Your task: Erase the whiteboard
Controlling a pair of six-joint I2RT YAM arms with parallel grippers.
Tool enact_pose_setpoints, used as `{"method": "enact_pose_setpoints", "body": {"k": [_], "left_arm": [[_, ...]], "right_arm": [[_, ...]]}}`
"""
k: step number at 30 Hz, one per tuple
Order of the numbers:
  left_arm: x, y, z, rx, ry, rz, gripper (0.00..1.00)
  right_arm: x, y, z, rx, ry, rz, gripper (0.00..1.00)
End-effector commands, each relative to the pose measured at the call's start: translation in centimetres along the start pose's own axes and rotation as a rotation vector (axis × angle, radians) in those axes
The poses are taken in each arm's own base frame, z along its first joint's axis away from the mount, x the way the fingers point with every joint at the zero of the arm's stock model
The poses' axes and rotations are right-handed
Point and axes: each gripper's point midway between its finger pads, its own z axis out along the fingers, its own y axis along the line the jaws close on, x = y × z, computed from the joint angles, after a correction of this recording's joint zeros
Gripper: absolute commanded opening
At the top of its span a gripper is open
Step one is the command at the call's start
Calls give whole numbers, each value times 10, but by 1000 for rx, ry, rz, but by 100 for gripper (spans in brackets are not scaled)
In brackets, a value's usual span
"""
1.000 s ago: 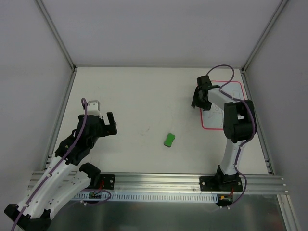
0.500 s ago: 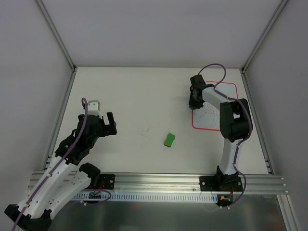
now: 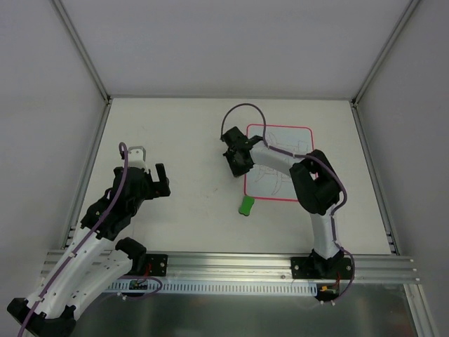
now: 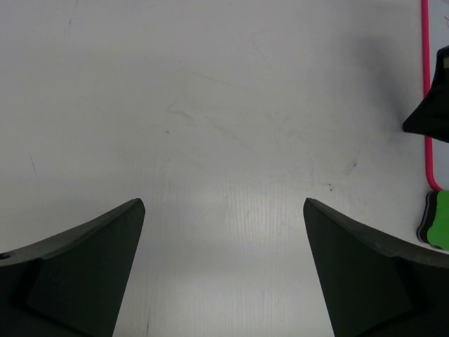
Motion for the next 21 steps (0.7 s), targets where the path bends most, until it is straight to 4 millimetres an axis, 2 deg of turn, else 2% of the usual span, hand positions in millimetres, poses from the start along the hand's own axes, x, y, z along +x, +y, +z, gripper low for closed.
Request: {"method": "enact_pose_setpoints", "body": {"k": [1,2,4,8,10,11,13,14,19,21], "left_arm": [[-2,1,3,-3,-7,2,99],[-2,1,2,-2,-9,0,99],[-2,1,3,-4,-8,1,99],[-1,3,3,-11,-6,2,99],[-1,2,3,-11,-6,-1,99],[0,2,4,-10,-2,0,99],[0,1,4,-8,1,1,99],[0,1,5,-8,3,1,99],[0,1,5,-8,3,3,99],[1,2,5,-12,4,1,99]], "right_arm": [[13,42,-2,-77,39,-189,0],[16,57,-3,-121,45,-218,0],[21,74,-3,-140,46,-274,0],[12,79,-16,-119,-5,-246,6],[3,64,-23,-42,-53,-225,13],[-5,60,-34,-21,-90,-205,21],[-15,40,-41,63,-132,-170,28],[-21,30,-49,104,-159,-135,38],[-28,-21,-52,237,-183,21,54],[-26,-32,-50,258,-178,80,55]]}}
